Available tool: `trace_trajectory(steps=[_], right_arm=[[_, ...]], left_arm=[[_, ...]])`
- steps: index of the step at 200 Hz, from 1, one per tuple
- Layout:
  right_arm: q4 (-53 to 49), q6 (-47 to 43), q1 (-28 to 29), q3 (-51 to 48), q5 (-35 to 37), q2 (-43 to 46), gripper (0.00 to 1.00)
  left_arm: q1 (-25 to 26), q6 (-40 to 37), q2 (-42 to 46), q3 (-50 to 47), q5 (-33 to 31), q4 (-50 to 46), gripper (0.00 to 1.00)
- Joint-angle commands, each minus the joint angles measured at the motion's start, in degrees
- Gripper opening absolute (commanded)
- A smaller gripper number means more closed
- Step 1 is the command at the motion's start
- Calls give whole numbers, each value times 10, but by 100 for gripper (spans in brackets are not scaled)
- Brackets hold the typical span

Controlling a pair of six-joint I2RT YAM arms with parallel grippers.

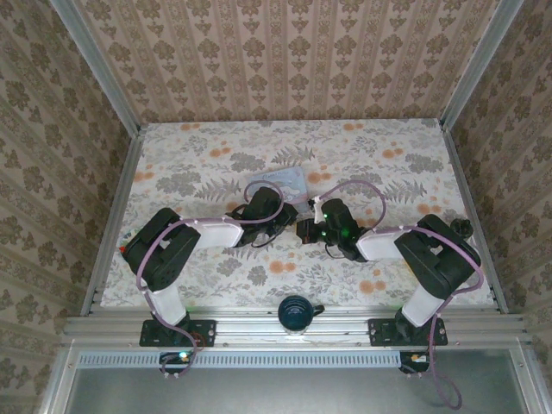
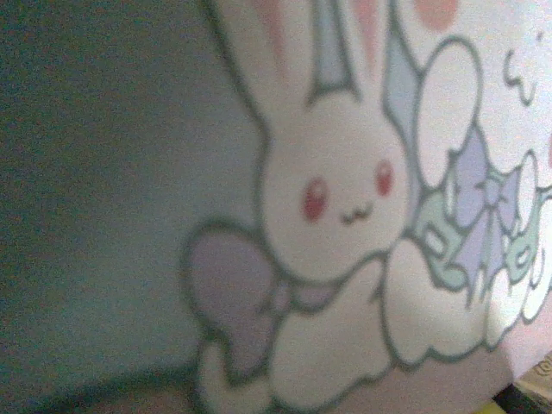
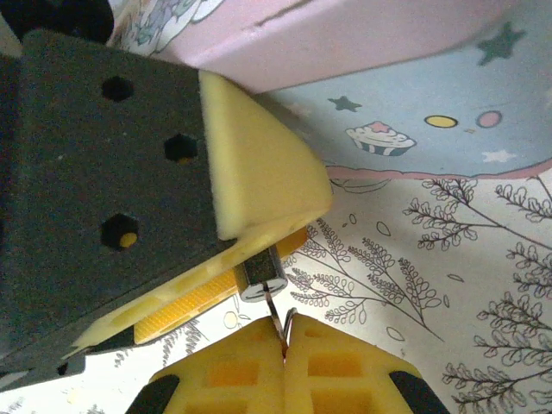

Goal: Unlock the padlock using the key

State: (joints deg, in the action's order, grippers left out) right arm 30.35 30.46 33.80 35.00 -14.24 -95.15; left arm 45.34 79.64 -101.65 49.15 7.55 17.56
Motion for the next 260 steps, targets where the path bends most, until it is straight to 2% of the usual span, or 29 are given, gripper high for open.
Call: trace_trajectory(steps=[1,42,65,101,141,197,260], right_arm=[[47,-77,3,56,8,22,0],[-20,-122,-3,88,30,14,0],[-33,-120,-8,108,26,2,0],[-33,-68,-26,129,12,-20,0],[-83,-25,-33,170,-5,-53,0],[-27,52,-57,154,-64,-73,0],[-47,172,-79,150,-99,-96,0]], left_arm=[[44,48,-29,-12,131,-54,6],[48,42,-31,-2,135,-57,6],[53,42,-33,2,139,-57,6],[53,50,-33,-3,141,-47,6],[56,51,-33,2,142,-47,5],[53,56,-30,-7,141,-36,5],[45,59,-23,-23,135,-18,5]])
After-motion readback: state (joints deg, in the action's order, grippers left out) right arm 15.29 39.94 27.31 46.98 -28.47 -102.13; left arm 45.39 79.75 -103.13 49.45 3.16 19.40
